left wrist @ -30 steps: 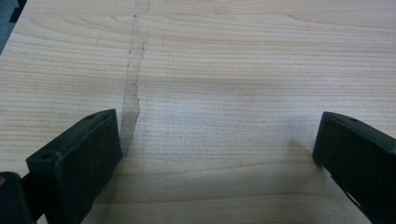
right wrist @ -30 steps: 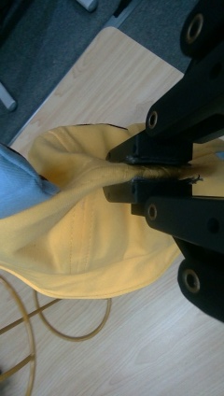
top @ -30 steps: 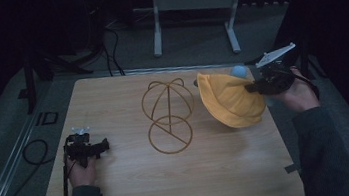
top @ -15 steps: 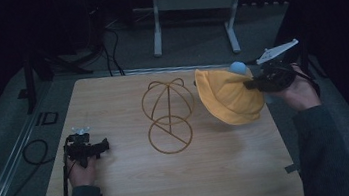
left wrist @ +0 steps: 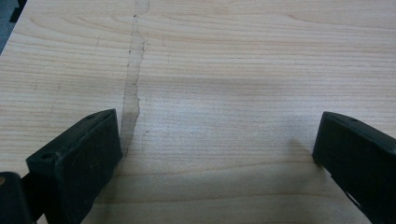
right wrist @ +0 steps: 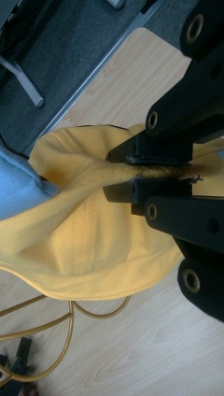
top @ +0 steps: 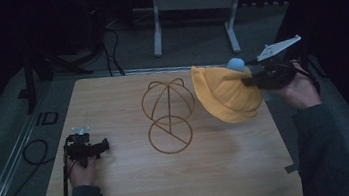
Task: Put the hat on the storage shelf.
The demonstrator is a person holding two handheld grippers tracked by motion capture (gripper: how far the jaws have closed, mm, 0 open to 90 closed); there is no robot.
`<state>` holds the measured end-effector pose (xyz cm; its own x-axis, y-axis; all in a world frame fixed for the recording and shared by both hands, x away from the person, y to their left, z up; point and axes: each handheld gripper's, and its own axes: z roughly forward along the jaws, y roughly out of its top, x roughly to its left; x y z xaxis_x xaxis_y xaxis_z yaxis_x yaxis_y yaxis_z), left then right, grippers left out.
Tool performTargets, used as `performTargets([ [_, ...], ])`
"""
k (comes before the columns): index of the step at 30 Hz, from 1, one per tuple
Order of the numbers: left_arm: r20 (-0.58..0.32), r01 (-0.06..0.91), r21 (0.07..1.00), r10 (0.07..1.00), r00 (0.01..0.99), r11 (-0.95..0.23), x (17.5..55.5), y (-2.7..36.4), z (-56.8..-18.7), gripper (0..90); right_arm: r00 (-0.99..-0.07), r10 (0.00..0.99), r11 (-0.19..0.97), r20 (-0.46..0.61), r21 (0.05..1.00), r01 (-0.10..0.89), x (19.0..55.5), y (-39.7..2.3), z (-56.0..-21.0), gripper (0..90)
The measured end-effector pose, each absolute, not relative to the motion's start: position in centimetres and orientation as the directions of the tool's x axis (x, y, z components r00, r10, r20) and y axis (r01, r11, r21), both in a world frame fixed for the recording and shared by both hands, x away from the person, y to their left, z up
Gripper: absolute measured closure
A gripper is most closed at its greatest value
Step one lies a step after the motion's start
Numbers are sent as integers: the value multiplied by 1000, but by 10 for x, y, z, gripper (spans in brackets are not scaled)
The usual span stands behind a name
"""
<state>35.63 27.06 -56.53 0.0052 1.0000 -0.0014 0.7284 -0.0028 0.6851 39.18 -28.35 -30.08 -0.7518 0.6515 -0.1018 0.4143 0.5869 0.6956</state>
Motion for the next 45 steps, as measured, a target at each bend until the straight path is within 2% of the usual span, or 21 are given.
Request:
performTargets([
  [45,-2,728,685,1000,5,-2,356,271,-565,12,-811,572,617,-122,715,328,398,-242,-272,837],
])
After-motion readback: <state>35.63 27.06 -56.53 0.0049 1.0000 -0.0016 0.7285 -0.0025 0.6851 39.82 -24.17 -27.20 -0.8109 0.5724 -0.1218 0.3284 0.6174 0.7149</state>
